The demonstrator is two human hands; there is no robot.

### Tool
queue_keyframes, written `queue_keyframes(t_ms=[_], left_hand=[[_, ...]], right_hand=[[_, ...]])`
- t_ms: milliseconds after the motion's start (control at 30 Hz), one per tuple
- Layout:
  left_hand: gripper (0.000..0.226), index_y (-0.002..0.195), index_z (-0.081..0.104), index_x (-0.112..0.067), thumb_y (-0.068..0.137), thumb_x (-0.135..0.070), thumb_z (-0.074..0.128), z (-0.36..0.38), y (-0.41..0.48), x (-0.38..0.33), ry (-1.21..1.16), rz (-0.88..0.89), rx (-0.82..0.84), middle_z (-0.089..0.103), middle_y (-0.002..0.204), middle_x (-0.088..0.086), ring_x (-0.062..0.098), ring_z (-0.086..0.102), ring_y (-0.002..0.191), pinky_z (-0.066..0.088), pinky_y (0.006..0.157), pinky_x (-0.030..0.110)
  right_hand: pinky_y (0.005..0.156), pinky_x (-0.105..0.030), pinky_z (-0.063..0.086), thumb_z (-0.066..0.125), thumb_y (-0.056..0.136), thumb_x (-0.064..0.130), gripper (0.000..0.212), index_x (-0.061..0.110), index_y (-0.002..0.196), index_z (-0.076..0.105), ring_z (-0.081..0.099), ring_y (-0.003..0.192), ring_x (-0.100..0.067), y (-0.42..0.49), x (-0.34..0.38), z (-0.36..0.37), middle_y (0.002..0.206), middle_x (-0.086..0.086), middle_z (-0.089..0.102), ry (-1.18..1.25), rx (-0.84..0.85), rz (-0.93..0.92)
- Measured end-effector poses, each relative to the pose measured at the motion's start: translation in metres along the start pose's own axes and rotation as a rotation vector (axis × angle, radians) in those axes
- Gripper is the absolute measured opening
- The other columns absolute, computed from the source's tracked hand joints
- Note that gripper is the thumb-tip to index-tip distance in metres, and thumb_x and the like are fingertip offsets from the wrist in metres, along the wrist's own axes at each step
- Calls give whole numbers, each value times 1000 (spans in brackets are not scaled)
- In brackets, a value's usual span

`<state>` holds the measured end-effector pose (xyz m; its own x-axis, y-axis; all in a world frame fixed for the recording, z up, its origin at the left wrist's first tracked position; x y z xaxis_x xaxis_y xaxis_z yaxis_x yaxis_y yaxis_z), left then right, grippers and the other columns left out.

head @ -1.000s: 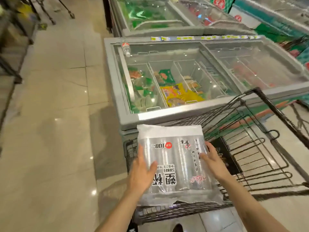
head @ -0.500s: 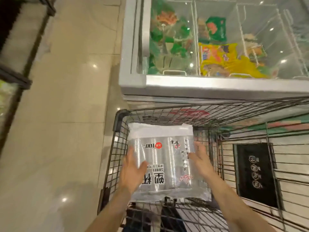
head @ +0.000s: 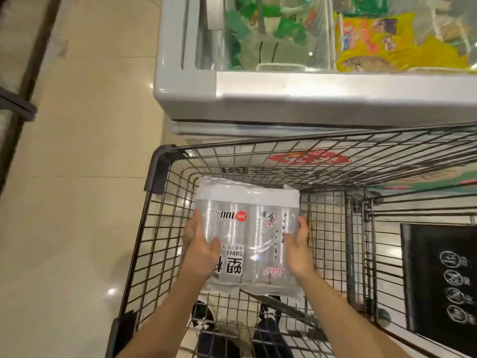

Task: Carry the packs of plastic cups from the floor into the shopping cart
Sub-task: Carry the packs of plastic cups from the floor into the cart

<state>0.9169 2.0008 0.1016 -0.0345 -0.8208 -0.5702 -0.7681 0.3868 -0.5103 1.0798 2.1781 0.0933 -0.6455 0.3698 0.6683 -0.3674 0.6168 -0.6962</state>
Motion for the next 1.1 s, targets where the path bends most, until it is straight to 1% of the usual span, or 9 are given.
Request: queue_keyframes(t_ms=[100, 167, 233, 333, 467, 600, 800, 933, 1100], left_hand=[[82, 155, 1, -31, 95, -25, 56, -2, 4, -4, 59, 47, -8, 6, 160, 0, 17, 41, 130, 42, 92, 17], [84, 155, 5, -30, 92, -25, 59, -9, 7, -13, 87, 63, -22, 18, 156, 9, 26, 42, 132, 46, 102, 35], [82, 153, 10, -31, 88, -27, 61, -20, 6, -24, 122, 46, -29, 27, 151, 13, 33, 36, 136, 40, 107, 52], [74, 149, 23, -30, 85, -34, 61, -43, -4, -53, 153, 106, -29, 38, 147, 5, 28, 39, 136, 40, 107, 53], [71, 149, 28, -25, 88, -47, 57, -97, -27, -107, 208, 206, -33, 42, 147, 5, 27, 44, 132, 40, 107, 52], [69, 144, 41, -17, 85, -52, 51, -179, -61, -166, 241, 378, -113, 53, 138, 11, 29, 50, 123, 43, 103, 44], [76, 147, 35, -25, 80, -61, 41, -334, -145, -214, 417, 455, -377, 43, 149, 2, 24, 41, 134, 38, 107, 40], [76, 146, 35, -24, 81, -62, 42, -435, -209, -194, 508, 412, -499, 43, 148, 1, 26, 45, 130, 40, 103, 38], [73, 144, 37, -25, 81, -61, 45, -557, -302, -120, 611, 316, -680, 42, 148, 2, 26, 42, 133, 41, 103, 39]], right_hand=[[119, -50, 17, 36, 104, 22, 65, 45, 151, -1, 12, 148, -22, 0, 2, 3, 162, 10, 5, -44, 32, -7], [118, -44, 16, 42, 102, 23, 67, 38, 154, 1, 13, 148, -21, -6, 12, -2, 162, 9, 9, -109, -3, -13], [116, -41, 20, 47, 100, 22, 68, 28, 155, 8, 22, 146, -22, -15, 30, -9, 159, 5, 22, -138, -68, -47], [112, -45, 34, 53, 97, 25, 61, 23, 151, 25, 42, 131, -19, -37, 70, -16, 140, 5, 45, -141, -92, -129], [107, -31, 31, 53, 98, 32, 57, 19, 150, 32, 40, 136, -21, -82, 144, -21, 151, -2, 40, -290, -24, -286], [111, -34, 32, 52, 97, 42, 60, 13, 147, 37, 40, 136, -25, -142, 236, -17, 148, -9, 44, -531, 7, -572], [112, -37, 30, 47, 96, 49, 65, 16, 150, 32, 37, 137, -25, -266, 362, 19, 149, -7, 41, -869, -23, -1005], [107, -42, 37, 45, 93, 54, 67, 20, 149, 31, 42, 132, -28, -352, 416, 71, 146, -7, 44, -1004, -15, -1178], [107, -43, 37, 41, 89, 59, 67, 22, 145, 33, 42, 131, -29, -463, 456, 167, 146, -5, 44, -1108, 34, -1397]])
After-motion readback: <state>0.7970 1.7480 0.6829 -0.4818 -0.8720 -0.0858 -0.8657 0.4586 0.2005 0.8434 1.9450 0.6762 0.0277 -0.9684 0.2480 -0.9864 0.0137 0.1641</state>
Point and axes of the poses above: each hand's wrist, its own y-axis towards the middle knuckle, its own z-axis out of the palm, x = y × z, the point moved 4 cm from there along y, towards the middle knuckle
